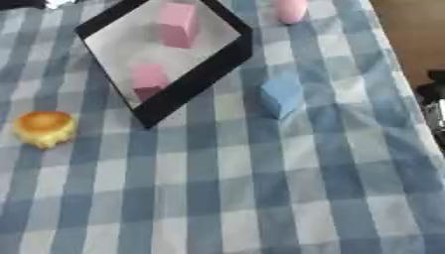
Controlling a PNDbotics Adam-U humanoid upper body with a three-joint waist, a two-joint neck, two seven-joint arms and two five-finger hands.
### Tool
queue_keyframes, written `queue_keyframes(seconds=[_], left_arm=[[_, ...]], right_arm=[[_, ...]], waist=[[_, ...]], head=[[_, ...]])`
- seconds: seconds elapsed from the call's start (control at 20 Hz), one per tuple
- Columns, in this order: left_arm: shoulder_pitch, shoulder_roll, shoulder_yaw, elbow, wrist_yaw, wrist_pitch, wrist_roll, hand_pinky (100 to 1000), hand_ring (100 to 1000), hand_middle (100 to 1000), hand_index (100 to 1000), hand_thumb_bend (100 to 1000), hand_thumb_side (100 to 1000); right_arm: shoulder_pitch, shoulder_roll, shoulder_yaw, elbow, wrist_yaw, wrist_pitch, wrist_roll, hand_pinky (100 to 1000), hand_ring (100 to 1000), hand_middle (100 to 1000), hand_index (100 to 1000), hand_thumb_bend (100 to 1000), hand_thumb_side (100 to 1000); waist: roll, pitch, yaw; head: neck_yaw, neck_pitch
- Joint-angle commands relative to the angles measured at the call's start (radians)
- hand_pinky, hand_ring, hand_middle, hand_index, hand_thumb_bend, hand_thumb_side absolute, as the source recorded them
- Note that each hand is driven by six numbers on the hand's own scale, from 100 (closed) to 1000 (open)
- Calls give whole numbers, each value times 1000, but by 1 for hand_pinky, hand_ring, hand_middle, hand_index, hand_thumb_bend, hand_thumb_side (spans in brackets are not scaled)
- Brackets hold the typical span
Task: Pick up objects on the table and place them in the box.
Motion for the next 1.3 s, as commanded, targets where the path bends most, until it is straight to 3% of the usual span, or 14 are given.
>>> queue_keyframes(seconds=[0.05,0.3,0.65,0.95,1.3], left_arm=[[67,135,13,-184,69,84,3,851,841,792,875,251,458],[247,238,55,-333,14,157,-40,853,855,810,874,378,470],[397,259,58,-275,-142,183,-72,864,881,840,878,532,527],[416,223,38,-167,-236,165,-68,870,895,855,888,618,537],[378,154,-16,-24,-304,120,-109,865,891,849,892,641,590]], right_arm=[[-4,-25,-8,-18,4,0,-3,837,777,640,798,100,585],[-8,-21,-7,-18,5,4,-1,837,777,639,798,100,591],[-8,-7,-5,-18,16,9,-1,837,776,639,797,100,597],[-12,3,-1,-18,21,17,3,836,776,638,797,100,604],[-14,11,2,-18,25,23,5,836,776,638,796,100,608]], waist=[[5,-45,5],[5,-40,6],[0,-33,-2],[-4,-28,-4],[-7,-26,-9]], head=[[-1,0],[13,-4],[15,-7],[26,-5],[36,-3]])
